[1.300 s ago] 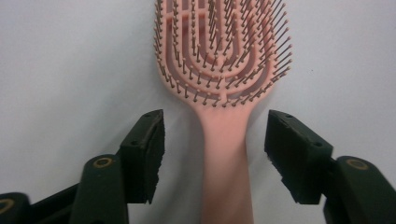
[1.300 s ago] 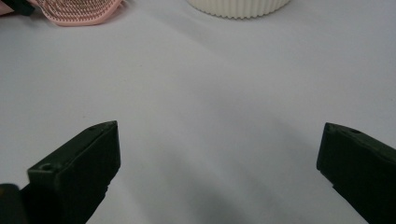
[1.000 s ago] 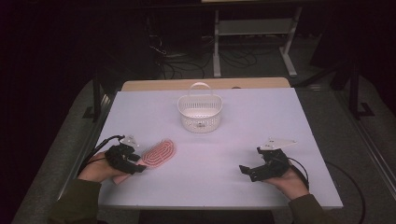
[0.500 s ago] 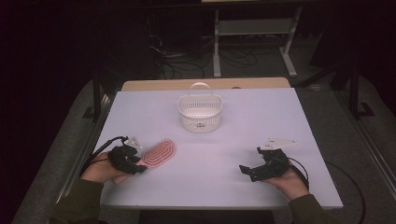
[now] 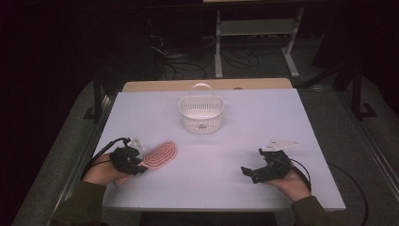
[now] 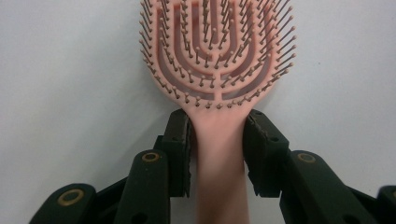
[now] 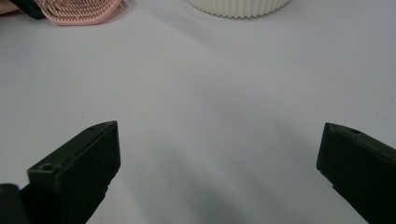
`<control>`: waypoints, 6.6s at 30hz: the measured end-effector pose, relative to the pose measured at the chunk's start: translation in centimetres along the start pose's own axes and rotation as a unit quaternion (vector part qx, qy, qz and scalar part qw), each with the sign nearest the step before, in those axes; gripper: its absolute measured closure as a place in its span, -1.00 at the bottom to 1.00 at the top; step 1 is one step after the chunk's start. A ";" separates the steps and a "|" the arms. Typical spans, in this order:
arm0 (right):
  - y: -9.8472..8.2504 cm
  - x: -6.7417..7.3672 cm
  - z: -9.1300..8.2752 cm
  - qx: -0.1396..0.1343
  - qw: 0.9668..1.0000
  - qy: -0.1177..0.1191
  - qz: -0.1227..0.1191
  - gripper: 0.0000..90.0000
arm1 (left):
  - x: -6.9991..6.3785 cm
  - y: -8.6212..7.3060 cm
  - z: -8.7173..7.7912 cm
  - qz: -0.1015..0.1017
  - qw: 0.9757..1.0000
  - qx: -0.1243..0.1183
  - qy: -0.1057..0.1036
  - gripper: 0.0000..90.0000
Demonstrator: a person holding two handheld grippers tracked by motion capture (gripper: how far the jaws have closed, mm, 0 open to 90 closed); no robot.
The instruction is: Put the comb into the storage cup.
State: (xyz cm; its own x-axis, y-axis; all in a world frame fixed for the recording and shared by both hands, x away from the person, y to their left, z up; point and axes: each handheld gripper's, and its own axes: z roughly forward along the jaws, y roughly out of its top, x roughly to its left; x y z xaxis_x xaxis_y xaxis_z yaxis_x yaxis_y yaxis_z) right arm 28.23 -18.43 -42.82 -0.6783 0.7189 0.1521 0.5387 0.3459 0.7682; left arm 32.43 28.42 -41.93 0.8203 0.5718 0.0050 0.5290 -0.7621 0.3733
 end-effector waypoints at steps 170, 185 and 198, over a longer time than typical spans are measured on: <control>6.9 1.5 1.9 -0.074 0.993 0.095 0.000 -1.00 | -7.5 8.1 1.8 0.018 0.938 -0.347 -0.001 0.56; 8.8 2.2 2.9 -0.088 0.990 0.109 -0.006 -1.00 | -7.8 8.1 1.9 0.017 0.937 -0.349 -0.002 0.56; 10.5 2.4 3.6 -0.100 0.987 0.125 -0.009 -1.00 | -8.1 8.2 2.1 0.018 0.937 -0.349 -0.005 0.56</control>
State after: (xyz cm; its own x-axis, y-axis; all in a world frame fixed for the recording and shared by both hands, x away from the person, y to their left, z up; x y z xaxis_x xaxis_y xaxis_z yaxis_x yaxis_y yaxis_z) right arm 34.07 -10.87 -36.60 -0.8019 0.5343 0.2673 0.4336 0.2127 0.8756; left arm 30.58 16.97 -40.86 0.8393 0.5432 0.0216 0.2323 -0.3942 0.8892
